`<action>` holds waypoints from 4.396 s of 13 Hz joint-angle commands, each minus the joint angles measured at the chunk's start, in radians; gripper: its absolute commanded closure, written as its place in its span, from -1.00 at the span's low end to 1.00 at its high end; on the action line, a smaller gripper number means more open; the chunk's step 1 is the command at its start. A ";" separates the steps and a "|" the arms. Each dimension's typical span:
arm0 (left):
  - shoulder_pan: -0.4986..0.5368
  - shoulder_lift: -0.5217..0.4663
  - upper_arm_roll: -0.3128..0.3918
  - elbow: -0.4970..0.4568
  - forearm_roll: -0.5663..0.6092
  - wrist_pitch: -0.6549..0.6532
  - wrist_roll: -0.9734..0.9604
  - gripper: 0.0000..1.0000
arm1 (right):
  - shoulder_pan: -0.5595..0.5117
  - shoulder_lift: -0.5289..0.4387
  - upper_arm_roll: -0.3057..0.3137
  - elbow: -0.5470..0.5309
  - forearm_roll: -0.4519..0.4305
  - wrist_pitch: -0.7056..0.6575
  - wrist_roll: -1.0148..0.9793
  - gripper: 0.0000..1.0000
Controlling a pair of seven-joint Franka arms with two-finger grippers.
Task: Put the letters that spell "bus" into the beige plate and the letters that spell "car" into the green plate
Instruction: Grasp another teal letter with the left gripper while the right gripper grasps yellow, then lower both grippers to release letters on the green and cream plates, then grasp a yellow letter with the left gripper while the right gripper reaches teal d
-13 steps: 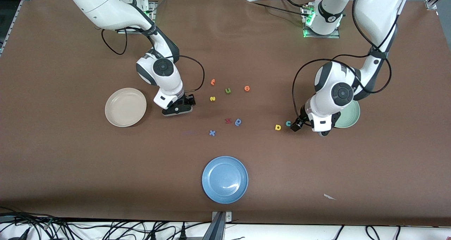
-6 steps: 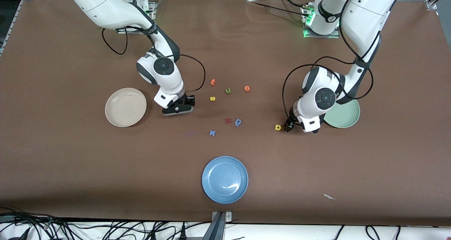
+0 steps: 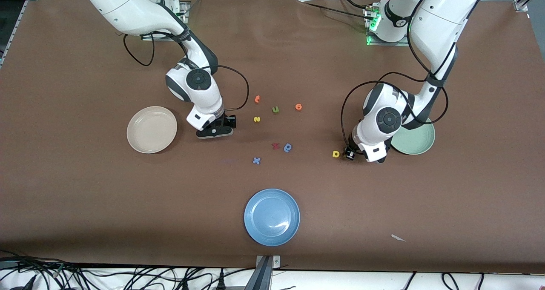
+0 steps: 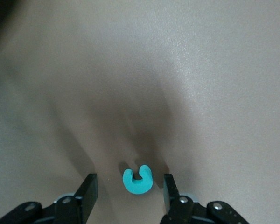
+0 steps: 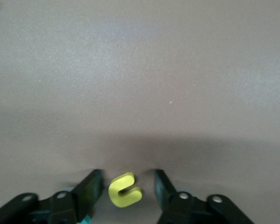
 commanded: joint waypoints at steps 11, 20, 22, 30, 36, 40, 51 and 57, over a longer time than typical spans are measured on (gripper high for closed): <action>-0.014 0.041 0.012 0.046 0.053 0.002 -0.036 0.25 | 0.010 0.011 0.000 -0.047 -0.065 0.050 0.043 0.45; 0.027 -0.015 0.004 0.075 0.102 -0.077 0.095 0.84 | -0.019 -0.099 -0.003 -0.045 -0.060 -0.071 -0.084 0.74; 0.076 -0.066 -0.011 0.075 0.074 -0.162 0.224 0.85 | -0.057 -0.138 0.000 -0.053 -0.056 -0.109 -0.145 0.74; 0.320 -0.221 -0.042 -0.037 0.047 -0.475 0.779 0.82 | -0.313 -0.320 0.002 -0.160 0.058 -0.238 -0.637 0.74; 0.410 -0.230 -0.040 -0.213 0.106 -0.325 0.895 0.49 | -0.530 -0.297 0.002 -0.220 0.072 -0.166 -0.908 0.60; 0.411 -0.233 -0.042 -0.223 0.108 -0.300 0.886 -1.00 | -0.529 -0.297 0.005 -0.220 0.129 -0.167 -0.908 0.48; 0.175 -0.023 -0.128 0.200 -0.025 -0.290 0.277 -1.00 | -0.457 -0.280 0.117 -0.193 0.320 -0.167 -0.717 -0.70; 0.081 0.104 -0.109 0.257 0.100 -0.165 0.068 -1.00 | -0.227 -0.224 0.115 -0.156 0.328 -0.066 -0.335 -0.71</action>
